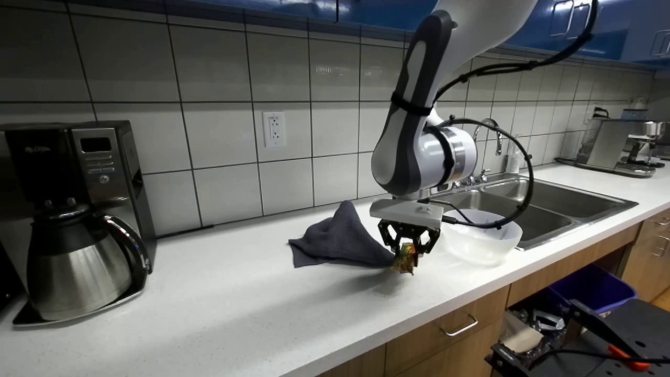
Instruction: Put the orange packet in the bowl.
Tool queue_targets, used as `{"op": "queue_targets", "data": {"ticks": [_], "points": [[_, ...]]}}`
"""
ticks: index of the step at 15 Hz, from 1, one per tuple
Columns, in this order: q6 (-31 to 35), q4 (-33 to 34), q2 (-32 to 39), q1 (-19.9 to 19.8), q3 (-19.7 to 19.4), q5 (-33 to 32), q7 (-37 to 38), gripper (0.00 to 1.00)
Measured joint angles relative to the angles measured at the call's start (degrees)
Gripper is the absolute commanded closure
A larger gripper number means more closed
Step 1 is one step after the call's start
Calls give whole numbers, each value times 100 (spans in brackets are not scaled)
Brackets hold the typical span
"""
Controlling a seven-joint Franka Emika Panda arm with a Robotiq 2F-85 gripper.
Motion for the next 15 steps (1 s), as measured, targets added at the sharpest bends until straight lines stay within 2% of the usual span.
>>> {"op": "queue_targets", "data": {"ticks": [8,11,15], "points": [[-778,-273,-1107,-137,-488,-1182,0,82],[-1013,-350,-1474,-467,-492,-1561,0,82],[-1188,-430,-1822,-1144,-483,-1821,-54,82]]}}
